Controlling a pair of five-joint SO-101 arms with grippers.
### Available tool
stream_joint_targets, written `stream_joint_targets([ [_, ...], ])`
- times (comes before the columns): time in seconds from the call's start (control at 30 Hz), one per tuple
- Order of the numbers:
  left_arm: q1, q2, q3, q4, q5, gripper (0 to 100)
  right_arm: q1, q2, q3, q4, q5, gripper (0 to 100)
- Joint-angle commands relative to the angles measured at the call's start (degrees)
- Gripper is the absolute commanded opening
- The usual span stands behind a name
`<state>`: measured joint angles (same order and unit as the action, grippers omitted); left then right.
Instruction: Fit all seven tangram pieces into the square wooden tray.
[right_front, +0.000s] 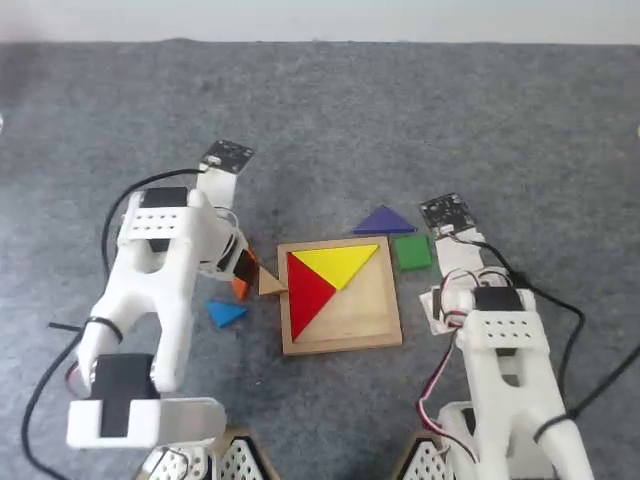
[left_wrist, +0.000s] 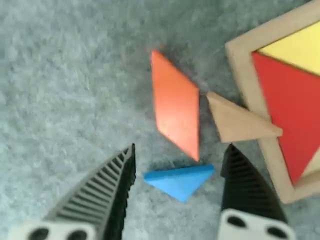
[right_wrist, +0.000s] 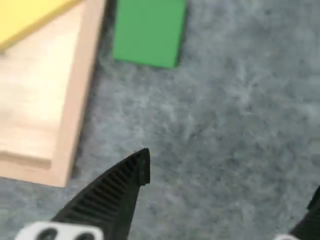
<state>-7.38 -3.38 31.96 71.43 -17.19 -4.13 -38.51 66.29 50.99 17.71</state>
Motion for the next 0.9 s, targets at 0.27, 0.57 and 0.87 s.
stream_joint_targets([
  [0.27, 0.62, 12.22, -3.91, -10.99, -1.23, 27, 1.1, -1.98, 0.18, -0.84, 1.14, 47.9],
  [0.57, 0.88, 15.91, -6.29, -11.16, -1.23, 19, 1.1, -1.98, 0.18, -1.01, 1.14, 47.9],
  [0.87, 0.97, 16.18, -7.16, -10.81, -1.05, 2, 1.1, -1.98, 0.18, -1.1, 1.14, 47.9],
])
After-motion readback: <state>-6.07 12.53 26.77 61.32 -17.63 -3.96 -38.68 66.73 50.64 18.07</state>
